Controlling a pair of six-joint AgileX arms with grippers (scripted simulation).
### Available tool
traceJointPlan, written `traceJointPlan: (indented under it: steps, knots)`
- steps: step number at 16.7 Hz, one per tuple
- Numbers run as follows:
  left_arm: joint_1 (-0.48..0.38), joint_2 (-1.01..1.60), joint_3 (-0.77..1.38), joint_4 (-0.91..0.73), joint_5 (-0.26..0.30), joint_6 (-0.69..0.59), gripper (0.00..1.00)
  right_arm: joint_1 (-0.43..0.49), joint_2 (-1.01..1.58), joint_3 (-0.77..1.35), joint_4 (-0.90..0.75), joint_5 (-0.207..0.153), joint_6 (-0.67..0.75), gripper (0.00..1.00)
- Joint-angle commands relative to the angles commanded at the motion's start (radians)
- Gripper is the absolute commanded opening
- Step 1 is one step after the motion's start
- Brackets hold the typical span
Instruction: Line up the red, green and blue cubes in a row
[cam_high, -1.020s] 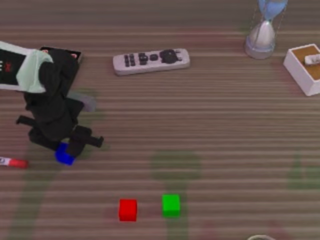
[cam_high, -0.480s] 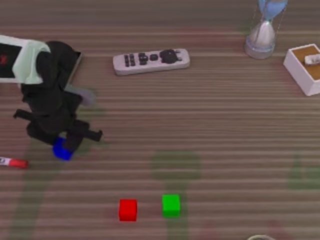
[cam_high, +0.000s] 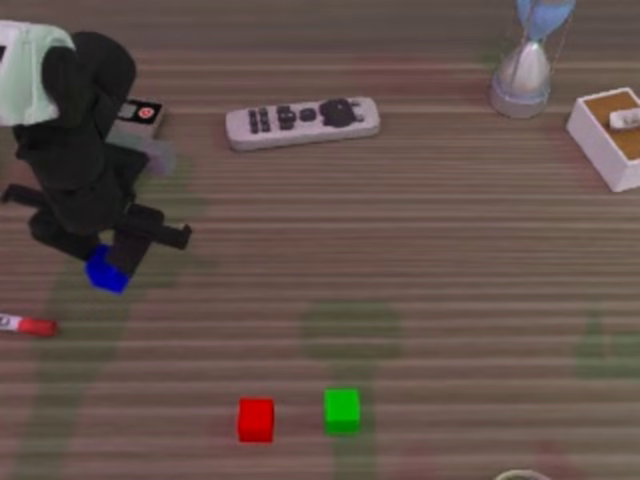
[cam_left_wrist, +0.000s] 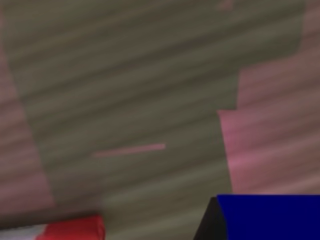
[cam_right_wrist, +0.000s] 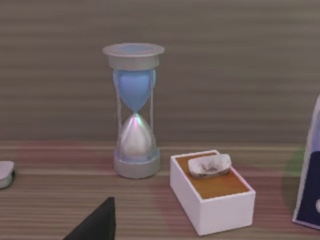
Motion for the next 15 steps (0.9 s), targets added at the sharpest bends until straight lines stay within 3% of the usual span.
traceJointPlan:
  steps: [4, 7, 15]
  knots:
    - [-0.034, 0.020, 0.026, -0.009, -0.001, -0.032, 0.00, 0.000, 0.000, 0.000, 0.000, 0.000, 0.000, 1.00]
    - [-0.134, 0.074, 0.111, -0.050, -0.005, -0.158, 0.00, 0.000, 0.000, 0.000, 0.000, 0.000, 0.000, 1.00]
    - [-0.558, 0.269, 0.434, -0.218, -0.024, -0.801, 0.00, 0.000, 0.000, 0.000, 0.000, 0.000, 0.000, 1.00]
